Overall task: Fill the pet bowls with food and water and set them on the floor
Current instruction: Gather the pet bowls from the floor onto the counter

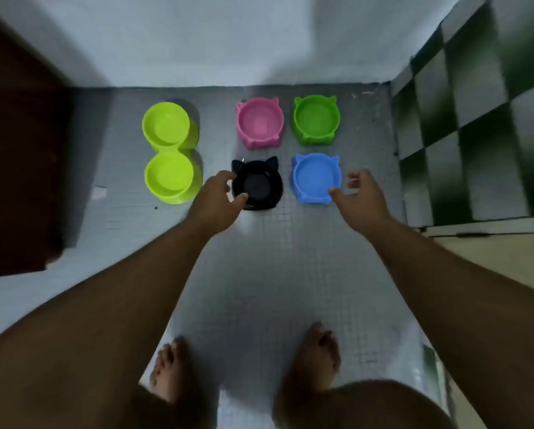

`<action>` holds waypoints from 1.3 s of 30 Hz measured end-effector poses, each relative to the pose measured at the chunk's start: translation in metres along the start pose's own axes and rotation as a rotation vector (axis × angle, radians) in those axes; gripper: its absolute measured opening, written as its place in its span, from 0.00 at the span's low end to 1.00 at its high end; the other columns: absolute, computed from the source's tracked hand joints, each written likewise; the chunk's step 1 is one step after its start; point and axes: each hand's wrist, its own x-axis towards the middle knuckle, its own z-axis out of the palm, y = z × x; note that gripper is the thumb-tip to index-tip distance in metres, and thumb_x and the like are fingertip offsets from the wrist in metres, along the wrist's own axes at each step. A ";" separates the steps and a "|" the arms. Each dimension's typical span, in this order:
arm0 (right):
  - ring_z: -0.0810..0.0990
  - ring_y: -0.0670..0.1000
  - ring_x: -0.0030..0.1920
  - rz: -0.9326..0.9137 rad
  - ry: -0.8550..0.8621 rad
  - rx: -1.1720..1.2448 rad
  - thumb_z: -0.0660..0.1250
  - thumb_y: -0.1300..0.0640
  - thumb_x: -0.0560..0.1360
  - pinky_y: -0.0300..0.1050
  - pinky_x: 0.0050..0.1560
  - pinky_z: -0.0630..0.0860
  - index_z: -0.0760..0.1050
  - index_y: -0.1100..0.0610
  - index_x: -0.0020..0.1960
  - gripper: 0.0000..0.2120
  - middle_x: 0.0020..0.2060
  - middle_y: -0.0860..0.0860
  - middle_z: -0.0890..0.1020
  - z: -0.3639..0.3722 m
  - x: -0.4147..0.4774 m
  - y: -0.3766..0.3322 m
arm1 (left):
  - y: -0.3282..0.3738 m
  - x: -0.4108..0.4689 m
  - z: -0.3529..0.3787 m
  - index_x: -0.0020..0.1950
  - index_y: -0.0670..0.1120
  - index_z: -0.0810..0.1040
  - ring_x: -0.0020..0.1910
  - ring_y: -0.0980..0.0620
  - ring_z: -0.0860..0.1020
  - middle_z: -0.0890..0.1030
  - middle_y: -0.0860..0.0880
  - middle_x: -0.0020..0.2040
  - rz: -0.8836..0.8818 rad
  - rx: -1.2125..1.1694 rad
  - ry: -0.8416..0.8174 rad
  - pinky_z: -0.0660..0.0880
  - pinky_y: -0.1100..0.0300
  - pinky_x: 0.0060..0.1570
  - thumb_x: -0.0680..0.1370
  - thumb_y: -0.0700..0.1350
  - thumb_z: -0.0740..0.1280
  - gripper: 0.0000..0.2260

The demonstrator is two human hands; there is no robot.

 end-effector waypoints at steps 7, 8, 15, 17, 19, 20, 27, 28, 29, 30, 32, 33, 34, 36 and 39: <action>0.74 0.60 0.67 0.167 0.063 -0.034 0.72 0.50 0.74 0.45 0.62 0.72 0.63 0.61 0.76 0.36 0.71 0.61 0.71 0.078 0.113 0.065 | -0.070 0.078 0.087 0.77 0.41 0.69 0.67 0.40 0.76 0.76 0.36 0.67 -0.159 -0.028 0.155 0.72 0.50 0.65 0.78 0.52 0.72 0.31; 0.75 0.60 0.67 0.180 0.065 -0.026 0.73 0.49 0.74 0.48 0.64 0.73 0.63 0.60 0.76 0.36 0.70 0.61 0.72 0.084 0.119 0.067 | -0.071 0.082 0.092 0.77 0.41 0.69 0.67 0.40 0.76 0.77 0.36 0.67 -0.175 -0.018 0.159 0.72 0.51 0.65 0.78 0.53 0.72 0.31; 0.82 0.61 0.53 0.238 0.088 0.001 0.71 0.60 0.67 0.56 0.54 0.82 0.75 0.60 0.62 0.23 0.57 0.60 0.80 0.101 0.131 0.080 | -0.078 0.091 0.105 0.57 0.40 0.83 0.48 0.41 0.83 0.84 0.39 0.51 -0.245 -0.085 0.198 0.82 0.48 0.49 0.71 0.43 0.72 0.16; 0.81 0.63 0.54 0.249 0.107 0.024 0.68 0.63 0.68 0.56 0.55 0.81 0.74 0.62 0.60 0.20 0.59 0.62 0.78 0.100 0.128 0.077 | -0.075 0.090 0.104 0.59 0.41 0.82 0.47 0.41 0.83 0.82 0.39 0.54 -0.264 -0.103 0.216 0.81 0.49 0.50 0.71 0.43 0.70 0.17; 0.79 0.64 0.56 0.258 0.114 0.018 0.66 0.63 0.71 0.57 0.57 0.79 0.72 0.62 0.61 0.18 0.61 0.62 0.75 0.098 0.125 0.071 | -0.067 0.086 0.101 0.60 0.42 0.80 0.46 0.41 0.81 0.78 0.38 0.57 -0.257 -0.129 0.229 0.80 0.50 0.51 0.72 0.42 0.70 0.17; 0.79 0.64 0.56 0.258 0.099 0.009 0.66 0.63 0.72 0.57 0.57 0.79 0.70 0.63 0.62 0.19 0.61 0.63 0.75 0.096 0.123 0.068 | -0.065 0.084 0.099 0.60 0.42 0.80 0.47 0.41 0.81 0.79 0.38 0.57 -0.263 -0.139 0.236 0.80 0.50 0.51 0.73 0.42 0.70 0.16; 0.82 0.63 0.48 0.191 -0.036 0.147 0.62 0.62 0.74 0.68 0.42 0.81 0.62 0.46 0.66 0.24 0.52 0.60 0.77 0.057 0.094 0.051 | -0.052 0.069 0.072 0.64 0.52 0.76 0.39 0.41 0.83 0.82 0.46 0.39 -0.253 -0.304 0.216 0.84 0.41 0.40 0.70 0.49 0.65 0.21; 0.82 0.62 0.47 0.183 -0.047 0.190 0.63 0.63 0.75 0.68 0.41 0.81 0.63 0.46 0.68 0.25 0.51 0.60 0.77 0.046 0.086 0.044 | -0.038 0.061 0.060 0.67 0.54 0.76 0.40 0.42 0.83 0.82 0.46 0.40 -0.239 -0.345 0.218 0.84 0.41 0.41 0.71 0.48 0.65 0.23; 0.81 0.62 0.46 0.180 -0.056 0.251 0.63 0.63 0.77 0.67 0.41 0.82 0.63 0.46 0.70 0.25 0.51 0.59 0.76 0.035 0.077 0.035 | -0.026 0.054 0.049 0.70 0.55 0.76 0.42 0.43 0.83 0.83 0.46 0.42 -0.232 -0.389 0.213 0.84 0.42 0.43 0.73 0.46 0.65 0.25; 0.81 0.62 0.46 0.180 -0.065 0.312 0.63 0.63 0.79 0.65 0.40 0.82 0.64 0.46 0.71 0.25 0.52 0.59 0.76 0.021 0.065 0.024 | -0.013 0.045 0.037 0.72 0.55 0.75 0.43 0.45 0.83 0.83 0.45 0.45 -0.229 -0.430 0.207 0.84 0.43 0.45 0.74 0.45 0.65 0.26; 0.80 0.62 0.50 0.194 -0.078 0.415 0.63 0.63 0.80 0.57 0.35 0.82 0.64 0.46 0.72 0.24 0.54 0.58 0.75 -0.007 0.038 0.001 | 0.007 0.024 0.010 0.72 0.57 0.77 0.48 0.46 0.83 0.83 0.45 0.53 -0.210 -0.475 0.188 0.84 0.43 0.48 0.73 0.46 0.65 0.26; 0.80 0.61 0.51 0.199 -0.084 0.449 0.63 0.63 0.80 0.53 0.34 0.82 0.65 0.46 0.72 0.24 0.55 0.58 0.75 -0.022 0.022 -0.013 | 0.018 0.013 -0.005 0.71 0.59 0.77 0.51 0.45 0.83 0.82 0.46 0.55 -0.214 -0.511 0.178 0.84 0.41 0.49 0.72 0.47 0.66 0.26; 0.80 0.61 0.53 0.207 -0.088 0.476 0.63 0.63 0.81 0.52 0.34 0.81 0.65 0.46 0.73 0.24 0.56 0.58 0.76 -0.040 0.005 -0.027 | 0.033 -0.002 -0.023 0.70 0.59 0.78 0.53 0.45 0.83 0.82 0.48 0.56 -0.228 -0.565 0.159 0.84 0.40 0.49 0.73 0.47 0.66 0.25; 0.79 0.60 0.56 0.218 -0.081 0.527 0.65 0.62 0.81 0.51 0.34 0.82 0.67 0.47 0.73 0.23 0.59 0.58 0.76 -0.077 -0.031 -0.058 | 0.074 -0.042 -0.065 0.69 0.59 0.78 0.51 0.48 0.82 0.80 0.52 0.55 -0.246 -0.690 0.135 0.84 0.44 0.44 0.78 0.41 0.66 0.22; 0.79 0.61 0.60 0.198 -0.046 0.593 0.66 0.61 0.80 0.47 0.32 0.82 0.70 0.51 0.71 0.21 0.63 0.57 0.77 -0.140 -0.094 -0.109 | 0.135 -0.103 -0.132 0.74 0.53 0.74 0.45 0.57 0.80 0.78 0.51 0.55 -0.232 -0.767 0.107 0.84 0.52 0.40 0.82 0.35 0.64 0.22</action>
